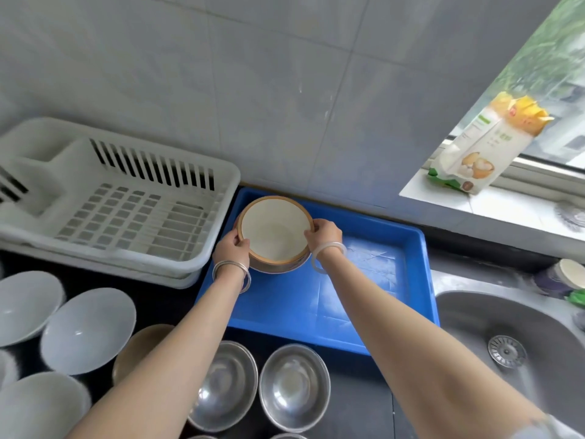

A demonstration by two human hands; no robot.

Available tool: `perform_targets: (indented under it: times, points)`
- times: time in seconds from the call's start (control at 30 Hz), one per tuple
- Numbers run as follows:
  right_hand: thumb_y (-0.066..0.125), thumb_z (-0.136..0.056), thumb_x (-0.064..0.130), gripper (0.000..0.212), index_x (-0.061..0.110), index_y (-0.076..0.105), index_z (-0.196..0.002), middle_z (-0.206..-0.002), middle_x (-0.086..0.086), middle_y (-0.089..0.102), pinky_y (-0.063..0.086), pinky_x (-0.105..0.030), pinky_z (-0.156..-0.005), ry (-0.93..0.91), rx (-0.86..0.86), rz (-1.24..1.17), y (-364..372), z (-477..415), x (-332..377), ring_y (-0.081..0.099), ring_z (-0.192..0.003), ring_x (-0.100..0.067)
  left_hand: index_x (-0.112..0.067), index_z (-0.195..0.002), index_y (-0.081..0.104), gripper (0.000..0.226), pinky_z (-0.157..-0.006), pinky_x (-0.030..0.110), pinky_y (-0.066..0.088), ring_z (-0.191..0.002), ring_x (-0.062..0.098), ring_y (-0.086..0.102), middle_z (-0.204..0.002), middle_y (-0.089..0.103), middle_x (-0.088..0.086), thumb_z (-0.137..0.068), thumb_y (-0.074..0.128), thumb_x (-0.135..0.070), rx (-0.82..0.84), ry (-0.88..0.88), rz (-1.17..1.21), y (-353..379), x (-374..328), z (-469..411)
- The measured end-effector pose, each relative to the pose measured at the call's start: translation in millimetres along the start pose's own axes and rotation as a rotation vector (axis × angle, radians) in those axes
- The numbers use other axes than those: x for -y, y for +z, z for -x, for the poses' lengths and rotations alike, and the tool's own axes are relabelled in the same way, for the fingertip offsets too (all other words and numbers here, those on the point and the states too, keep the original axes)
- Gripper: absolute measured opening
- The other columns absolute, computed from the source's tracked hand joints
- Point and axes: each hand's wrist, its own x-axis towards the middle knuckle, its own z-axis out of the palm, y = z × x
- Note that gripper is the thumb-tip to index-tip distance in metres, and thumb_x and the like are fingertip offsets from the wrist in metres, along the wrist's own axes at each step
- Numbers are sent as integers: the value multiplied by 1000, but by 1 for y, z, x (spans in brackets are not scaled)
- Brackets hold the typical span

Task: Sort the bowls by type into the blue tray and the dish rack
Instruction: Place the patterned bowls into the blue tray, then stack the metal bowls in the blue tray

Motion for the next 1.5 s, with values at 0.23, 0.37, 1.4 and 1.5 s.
perform_targets:
  times: [0.23,0.37,1.4,1.5]
  points:
    - [45,-84,6,28,11,66,-103,-94,-13,68,48,-33,-70,3,2,-28,7,-2,-5,61,-84,-31,-10,-116,61,28,-89,32,43,-109,28,60,-118,66,9,-91,49,-9,8,18,-1,1,9,-4]
    - [46,-86,9,31,14,62,-112,-103,-11,68,48,-32,-72,-11,3,-57,8,1,-6,62,-90,-30,-10,-118,60,29,-92,35,45,-110,28,60,-119,66,9,-90,51,-8,7,18,17,1,9,-3]
    - [53,-88,30,29,21,58,-115,-99,-1,68,56,-38,-82,123,353,-77,-8,219,-178,66,-84,-21,-9,-111,64,31,-93,29,47,-100,16,62,-112,67,6,-83,57,1,201,-120,-224,-38,134,253]
    - [53,-89,27,29,19,59,-117,-82,-4,68,58,-32,-67,200,365,-125,2,217,-173,64,-65,-20,-7,-108,65,31,-94,26,45,-105,19,62,-111,68,9,-82,54,6,207,-110,-288,-39,137,249]
